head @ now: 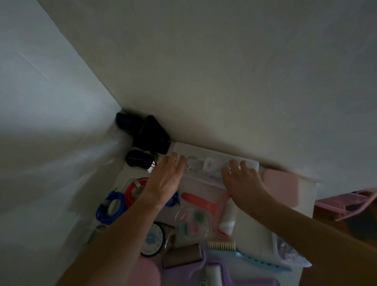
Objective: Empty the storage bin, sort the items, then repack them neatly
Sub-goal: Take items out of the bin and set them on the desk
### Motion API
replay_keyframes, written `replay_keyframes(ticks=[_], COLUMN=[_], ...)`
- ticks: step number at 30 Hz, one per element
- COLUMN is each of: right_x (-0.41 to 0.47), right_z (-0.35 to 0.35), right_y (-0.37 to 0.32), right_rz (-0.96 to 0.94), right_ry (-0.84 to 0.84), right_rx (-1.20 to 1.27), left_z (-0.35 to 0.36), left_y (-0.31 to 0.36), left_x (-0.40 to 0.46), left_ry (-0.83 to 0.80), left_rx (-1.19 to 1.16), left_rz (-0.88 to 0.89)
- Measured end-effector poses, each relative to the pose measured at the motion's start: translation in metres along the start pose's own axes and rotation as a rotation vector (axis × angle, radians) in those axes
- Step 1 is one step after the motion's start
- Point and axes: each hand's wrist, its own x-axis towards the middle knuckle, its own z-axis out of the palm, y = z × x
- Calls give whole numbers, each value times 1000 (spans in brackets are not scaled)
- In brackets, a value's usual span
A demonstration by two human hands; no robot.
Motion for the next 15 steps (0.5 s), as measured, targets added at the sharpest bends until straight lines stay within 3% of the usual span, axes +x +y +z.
replay_keyframes(ticks=[5, 8, 11, 15], right_x=[11, 10, 13, 9], right_z=[-5, -19, -23, -43], right_y=[-14, -15, -8, 8], right_rz=[-15, -23, -106, -79], right_ry=[-124, -112, -47, -112], right_rx=[-140, -147, -99, 3], left_z=[-11, -20, -27, -28], left_y=[-2, 0, -2, -6], left_x=[10, 15, 23, 25], left_ry=[-110, -159, -179, -158], left_rx=[132, 160, 125, -34], left_rz=[128, 141, 136, 56])
